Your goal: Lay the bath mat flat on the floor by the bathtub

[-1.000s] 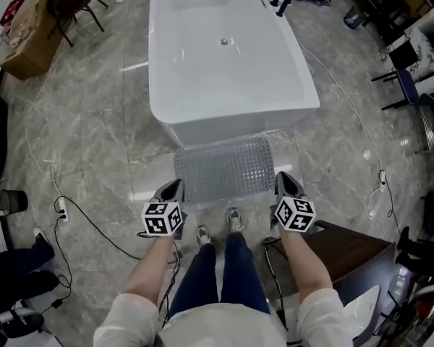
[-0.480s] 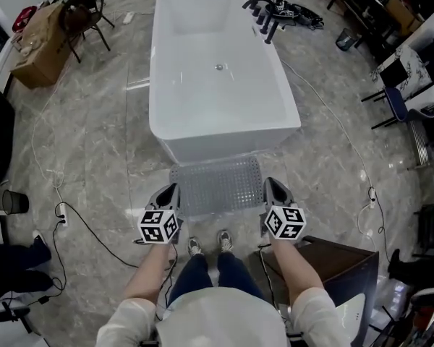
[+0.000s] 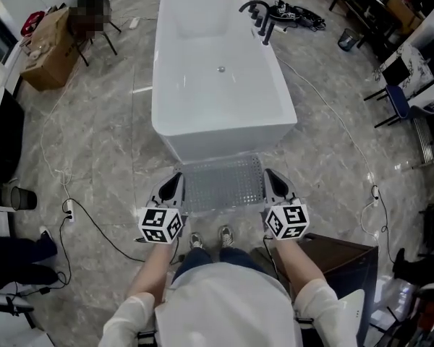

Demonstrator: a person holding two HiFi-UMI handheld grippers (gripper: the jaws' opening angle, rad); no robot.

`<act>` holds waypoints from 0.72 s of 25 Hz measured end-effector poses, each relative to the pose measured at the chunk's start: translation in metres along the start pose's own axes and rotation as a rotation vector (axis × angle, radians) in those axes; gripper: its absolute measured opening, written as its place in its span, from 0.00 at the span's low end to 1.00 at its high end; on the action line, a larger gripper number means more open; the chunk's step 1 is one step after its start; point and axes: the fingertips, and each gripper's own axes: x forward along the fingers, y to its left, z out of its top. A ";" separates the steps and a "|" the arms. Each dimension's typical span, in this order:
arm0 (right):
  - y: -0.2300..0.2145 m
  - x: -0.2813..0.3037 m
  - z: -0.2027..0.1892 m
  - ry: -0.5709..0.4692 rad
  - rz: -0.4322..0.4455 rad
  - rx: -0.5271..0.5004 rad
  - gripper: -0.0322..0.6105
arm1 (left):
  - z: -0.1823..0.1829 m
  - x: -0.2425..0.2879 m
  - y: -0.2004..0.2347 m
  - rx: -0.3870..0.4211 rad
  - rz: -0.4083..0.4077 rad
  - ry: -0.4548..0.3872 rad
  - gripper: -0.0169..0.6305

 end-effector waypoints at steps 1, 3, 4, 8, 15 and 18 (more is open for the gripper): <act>0.001 -0.003 0.005 -0.011 0.003 -0.016 0.10 | 0.006 -0.003 -0.006 0.014 -0.007 -0.013 0.08; 0.003 -0.012 0.012 -0.026 0.007 -0.033 0.10 | 0.015 -0.008 -0.021 0.040 -0.025 -0.037 0.08; 0.004 -0.017 0.014 -0.031 0.009 -0.038 0.10 | 0.019 -0.010 -0.028 0.052 -0.034 -0.046 0.08; 0.012 -0.036 0.025 -0.059 0.007 -0.052 0.10 | 0.029 -0.019 -0.054 0.087 -0.067 -0.076 0.08; 0.036 -0.057 0.054 -0.136 0.049 -0.055 0.10 | 0.053 -0.033 -0.071 0.113 -0.095 -0.126 0.08; 0.041 -0.062 0.064 -0.152 0.064 -0.071 0.10 | 0.061 -0.041 -0.076 0.124 -0.098 -0.145 0.08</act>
